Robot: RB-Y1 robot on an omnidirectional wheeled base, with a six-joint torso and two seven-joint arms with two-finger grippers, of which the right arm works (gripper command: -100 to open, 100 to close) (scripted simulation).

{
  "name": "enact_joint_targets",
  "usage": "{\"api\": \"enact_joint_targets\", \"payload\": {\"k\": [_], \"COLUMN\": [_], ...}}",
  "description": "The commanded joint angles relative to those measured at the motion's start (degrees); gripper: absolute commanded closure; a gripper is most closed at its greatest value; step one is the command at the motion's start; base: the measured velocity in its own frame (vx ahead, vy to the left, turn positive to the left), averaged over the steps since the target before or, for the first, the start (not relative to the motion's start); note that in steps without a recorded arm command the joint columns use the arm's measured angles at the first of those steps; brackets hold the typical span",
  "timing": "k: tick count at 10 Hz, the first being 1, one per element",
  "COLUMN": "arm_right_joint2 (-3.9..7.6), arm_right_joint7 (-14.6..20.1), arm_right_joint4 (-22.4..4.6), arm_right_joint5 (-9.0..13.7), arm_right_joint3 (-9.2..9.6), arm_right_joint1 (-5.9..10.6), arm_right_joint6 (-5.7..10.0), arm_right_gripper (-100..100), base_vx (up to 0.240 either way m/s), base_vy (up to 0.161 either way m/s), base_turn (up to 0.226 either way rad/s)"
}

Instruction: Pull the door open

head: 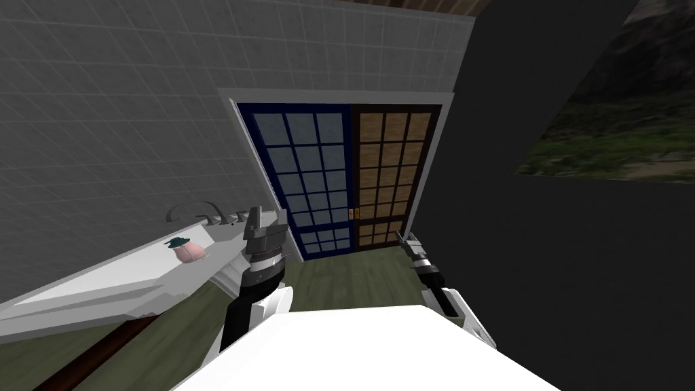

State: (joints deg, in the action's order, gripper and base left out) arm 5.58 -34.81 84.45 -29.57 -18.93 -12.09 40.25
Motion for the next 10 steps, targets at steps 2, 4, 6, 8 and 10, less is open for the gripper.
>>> {"api": "enact_joint_targets", "payload": {"k": [2, 4, 6, 8, 10], "arm_right_joint2": [-0.23, -0.41, -0.6, -1.0, -1.3], "arm_right_joint7": [-2.4, -4.1, -5.8, -8.2, -9.7], "arm_right_joint4": [-3.5, -6.0, -8.4, -12.0, -14.3], "arm_right_joint5": [-1.5, -2.6, -3.7, -5.3, -6.3], "arm_right_joint3": [-1.23, -2.13, -3.02, -4.31, -5.15], "arm_right_joint1": [1.08, 1.79, 2.5, 3.54, 4.23], "arm_right_joint6": [1.21, 2.07, 2.93, 4.16, 4.97], "arm_right_gripper": [-100, -100, -100, -100, -100], "base_vx": [0.107, 0.09, 0.104, 0.121, 0.109], "base_vy": [0.047, 0.046, 0.05, 0.046, 0.053], "base_turn": [0.008, 0.007, 0.006, 0.01, 0.008]}}
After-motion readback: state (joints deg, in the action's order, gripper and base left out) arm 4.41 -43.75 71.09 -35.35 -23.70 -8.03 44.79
